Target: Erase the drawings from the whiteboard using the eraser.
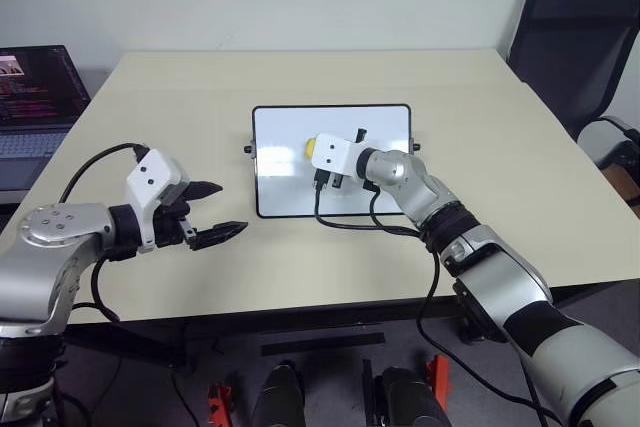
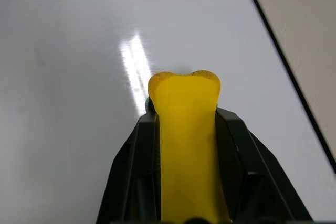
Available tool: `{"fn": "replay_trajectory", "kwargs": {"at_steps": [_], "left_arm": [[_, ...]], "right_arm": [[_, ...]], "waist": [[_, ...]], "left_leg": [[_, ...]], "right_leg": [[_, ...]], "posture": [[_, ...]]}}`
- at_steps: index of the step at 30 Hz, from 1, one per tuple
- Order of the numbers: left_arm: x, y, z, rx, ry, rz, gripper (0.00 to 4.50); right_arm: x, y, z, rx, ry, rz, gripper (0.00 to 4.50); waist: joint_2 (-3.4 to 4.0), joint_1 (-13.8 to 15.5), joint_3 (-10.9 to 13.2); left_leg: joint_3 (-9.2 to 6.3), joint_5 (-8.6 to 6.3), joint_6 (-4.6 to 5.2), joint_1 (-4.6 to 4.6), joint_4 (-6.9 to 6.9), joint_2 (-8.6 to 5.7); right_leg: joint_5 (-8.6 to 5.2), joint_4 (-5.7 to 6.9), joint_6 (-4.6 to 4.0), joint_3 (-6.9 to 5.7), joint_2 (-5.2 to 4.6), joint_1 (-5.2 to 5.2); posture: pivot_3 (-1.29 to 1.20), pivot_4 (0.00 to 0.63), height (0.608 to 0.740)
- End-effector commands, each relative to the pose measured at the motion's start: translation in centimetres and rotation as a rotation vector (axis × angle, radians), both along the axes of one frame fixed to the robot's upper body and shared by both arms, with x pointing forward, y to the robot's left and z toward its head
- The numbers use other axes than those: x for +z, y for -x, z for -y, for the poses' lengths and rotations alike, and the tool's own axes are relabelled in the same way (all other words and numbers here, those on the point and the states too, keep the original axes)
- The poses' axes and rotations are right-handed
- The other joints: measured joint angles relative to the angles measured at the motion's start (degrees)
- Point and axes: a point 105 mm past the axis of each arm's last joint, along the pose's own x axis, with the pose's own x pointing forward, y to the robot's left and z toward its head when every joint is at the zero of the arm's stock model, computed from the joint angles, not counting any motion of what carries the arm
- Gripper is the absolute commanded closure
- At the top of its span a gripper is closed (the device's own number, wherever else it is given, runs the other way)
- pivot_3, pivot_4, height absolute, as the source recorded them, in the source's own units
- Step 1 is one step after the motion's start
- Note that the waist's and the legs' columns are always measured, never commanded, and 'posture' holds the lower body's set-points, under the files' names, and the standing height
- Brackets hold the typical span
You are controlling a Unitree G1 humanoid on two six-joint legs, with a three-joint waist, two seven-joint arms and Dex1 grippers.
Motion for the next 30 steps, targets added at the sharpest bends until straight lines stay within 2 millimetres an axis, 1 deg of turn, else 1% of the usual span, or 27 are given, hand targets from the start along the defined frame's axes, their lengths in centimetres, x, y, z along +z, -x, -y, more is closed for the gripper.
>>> {"fn": "replay_trajectory", "kwargs": {"at_steps": [1,2,3,5,8,9,11,13,15,18,19,20,22,23,26,27,28,30], "left_arm": [[0.9,-0.4,0.5,-0.028,-0.007,0.042,0.00],[0.9,-0.5,0.5,-0.031,-0.007,0.041,0.00],[0.9,-0.5,0.6,-0.034,-0.007,0.041,0.00],[0.9,-0.6,0.7,-0.039,-0.007,0.041,0.00],[1.0,-0.7,0.8,-0.043,-0.006,0.045,0.00],[1.0,-0.8,0.8,-0.044,-0.006,0.045,0.00],[1.0,-0.8,0.7,-0.044,-0.006,0.045,0.00],[0.9,-0.8,0.8,-0.044,-0.003,0.045,0.00],[0.8,-0.8,0.8,-0.045,-0.001,0.044,0.00],[0.7,-0.9,1.0,-0.049,0.003,0.040,0.00],[0.6,-1.0,1.0,-0.050,0.004,0.040,0.00],[0.6,-1.0,1.1,-0.052,0.005,0.040,0.00],[0.6,-1.1,1.2,-0.056,0.007,0.041,0.00],[0.6,-1.1,1.2,-0.057,0.007,0.041,0.00],[0.6,-1.1,1.2,-0.058,0.007,0.042,0.00],[0.6,-1.1,1.3,-0.058,0.008,0.042,0.00],[0.6,-1.1,1.3,-0.058,0.008,0.042,0.00],[0.5,-1.0,1.3,-0.059,0.008,0.040,0.00]], "right_arm": [[-0.3,0.0,0.3,-0.016,-0.024,-0.033,3.43],[-0.8,0.3,0.1,-0.001,-0.007,-0.049,3.43],[-1.8,0.5,-0.1,0.006,0.024,-0.090,3.43],[-2.8,0.9,-0.2,0.010,0.059,-0.136,3.43],[-5.9,2.0,0.9,0.031,0.163,-0.279,3.43],[-6.5,2.4,1.3,0.050,0.203,-0.292,3.43],[-6.6,2.6,1.7,0.065,0.271,-0.251,3.43],[-5.4,2.5,1.4,0.075,0.263,-0.168,3.43],[-3.9,2.4,0.5,0.093,0.214,-0.093,3.43],[-0.4,1.1,-0.4,0.013,0.062,0.046,3.43],[0.2,0.8,-0.5,-0.005,0.030,0.064,3.43],[0.3,0.7,-0.7,-0.013,0.021,0.065,3.43],[0.1,0.5,-0.9,-0.020,0.020,0.056,3.43],[-0.3,0.6,-1.0,-0.018,0.031,0.039,3.43],[-2.1,0.9,-1.1,-0.004,0.087,-0.045,3.44],[-2.9,1.2,-1.0,0.012,0.119,-0.087,3.44],[-3.7,1.7,-0.9,0.037,0.156,-0.119,3.44],[-4.6,2.4,-0.7,0.088,0.229,-0.136,3.44]], "waist": [[-0.01,0.0,0.0],[-0.01,0.0,0.0],[-0.02,-0.1,0.0],[-0.01,-0.3,0.0],[-0.03,-0.6,0.0],[-0.03,-0.7,0.0],[-0.02,-0.8,0.0],[-0.02,-0.9,0.0],[-0.02,-0.8,0.0],[-0.03,-0.8,0.0],[-0.03,-0.8,0.0],[-0.04,-0.9,0.0],[-0.08,-0.8,0.0],[-0.08,-0.8,0.0],[-0.10,-0.9,0.0],[-0.10,-1.0,0.0],[-0.10,-1.1,0.0],[-0.10,-1.2,0.0]], "left_leg": [[0.02,0.01,0.01,0.00,0.00,0.07],[-0.01,0.04,-0.01,-0.02,-0.01,0.14],[-0.02,0.04,-0.01,-0.05,-0.02,0.20],[-0.02,0.01,-0.03,-0.10,-0.10,0.25],[-0.02,-0.05,-0.10,-0.08,-0.20,0.38],[-0.02,-0.07,-0.12,-0.07,-0.20,0.40],[-0.02,-0.07,-0.13,-0.04,-0.17,0.39],[-0.02,-0.06,-0.14,-0.01,-0.08,0.38],[-0.02,-0.06,-0.15,0.01,-0.01,0.37],[-0.02,-0.11,-0.23,0.01,-0.02,0.26],[-0.02,-0.15,-0.30,0.01,-0.02,0.25],[-0.02,-0.14,-0.29,-0.01,-0.02,0.24],[-0.03,-0.05,-0.16,-0.03,-0.03,0.25],[-0.05,-0.05,-0.15,-0.04,-0.03,0.26],[-0.05,-0.03,-0.13,-0.04,-0.03,0.29],[-0.05,-0.02,-0.12,-0.04,-0.03,0.31],[-0.05,-0.02,-0.11,-0.03,-0.04,0.32],[-0.05,-0.02,-0.11,-0.03,-0.05,0.35]], "right_leg": [[0.00,0.00,0.01,0.03,0.10,0.00],[-0.04,0.00,0.06,0.12,0.29,0.07],[-0.07,0.00,0.06,0.20,0.39,0.10],[-0.10,0.04,0.36,0.21,0.50,0.06],[-0.23,0.05,0.32,0.18,0.63,0.06],[-0.25,0.05,0.31,0.17,0.64,0.07],[-0.27,0.05,0.30,0.17,0.64,0.09],[-0.35,0.05,0.08,0.19,0.61,0.08],[-0.27,0.02,0.03,0.20,0.57,-0.03],[-0.22,-0.01,-0.03,0.22,0.43,-0.10],[-0.17,-0.01,-0.07,0.23,0.41,-0.16],[-0.06,-0.01,-0.11,0.25,0.41,-0.22],[0.04,0.00,-0.14,0.22,0.43,-0.27],[0.05,0.01,-0.14,0.21,0.44,-0.27],[0.03,0.01,-0.11,0.26,0.54,-0.22],[0.02,0.01,-0.09,0.28,0.59,0.02],[-0.02,0.01,-0.05,0.28,0.61,0.02],[-0.06,0.02,-0.03,0.28,0.64,0.03]], "posture": [[0.00,0.150,0.740],[0.00,0.150,0.740],[0.00,0.150,0.740],[0.00,0.150,0.740],[0.00,0.150,0.740],[0.00,0.150,0.740],[0.00,0.150,0.740],[0.00,0.150,0.740],[0.00,0.150,0.740],[0.00,0.150,0.740],[0.00,0.150,0.740],[0.00,0.150,0.740],[0.00,0.150,0.740],[0.00,0.150,0.740],[0.00,0.150,0.740],[0.00,0.150,0.740],[0.00,0.150,0.740],[0.00,0.150,0.740]]}}
